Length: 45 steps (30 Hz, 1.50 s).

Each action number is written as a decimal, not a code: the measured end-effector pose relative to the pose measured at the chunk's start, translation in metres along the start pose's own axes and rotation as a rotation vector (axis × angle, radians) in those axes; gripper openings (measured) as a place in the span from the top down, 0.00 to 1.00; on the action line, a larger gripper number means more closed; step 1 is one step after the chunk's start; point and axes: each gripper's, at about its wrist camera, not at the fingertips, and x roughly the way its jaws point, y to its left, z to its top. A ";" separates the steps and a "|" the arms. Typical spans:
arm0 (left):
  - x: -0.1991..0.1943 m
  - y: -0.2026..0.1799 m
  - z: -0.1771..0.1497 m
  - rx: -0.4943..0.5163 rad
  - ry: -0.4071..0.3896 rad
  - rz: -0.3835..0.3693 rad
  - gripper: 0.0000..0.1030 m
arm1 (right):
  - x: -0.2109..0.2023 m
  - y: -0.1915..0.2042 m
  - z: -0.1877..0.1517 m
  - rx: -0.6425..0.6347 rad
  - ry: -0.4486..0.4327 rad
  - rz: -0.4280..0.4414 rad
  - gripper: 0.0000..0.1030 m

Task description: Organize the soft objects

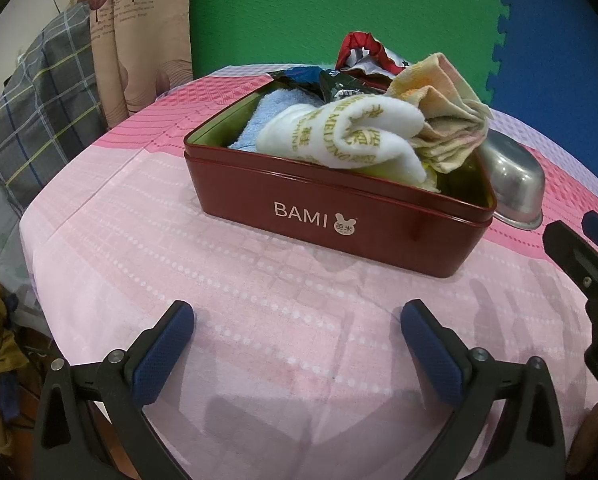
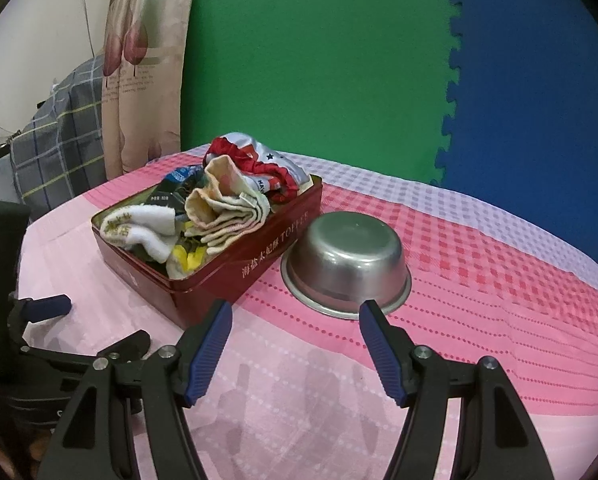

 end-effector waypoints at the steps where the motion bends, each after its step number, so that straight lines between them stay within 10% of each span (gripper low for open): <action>1: 0.000 0.000 0.000 0.000 0.000 0.000 0.00 | 0.000 0.000 0.000 0.001 0.002 -0.002 0.34; 45: 0.000 0.000 0.000 -0.001 0.000 0.000 0.00 | 0.007 0.003 -0.001 -0.023 0.037 0.005 0.34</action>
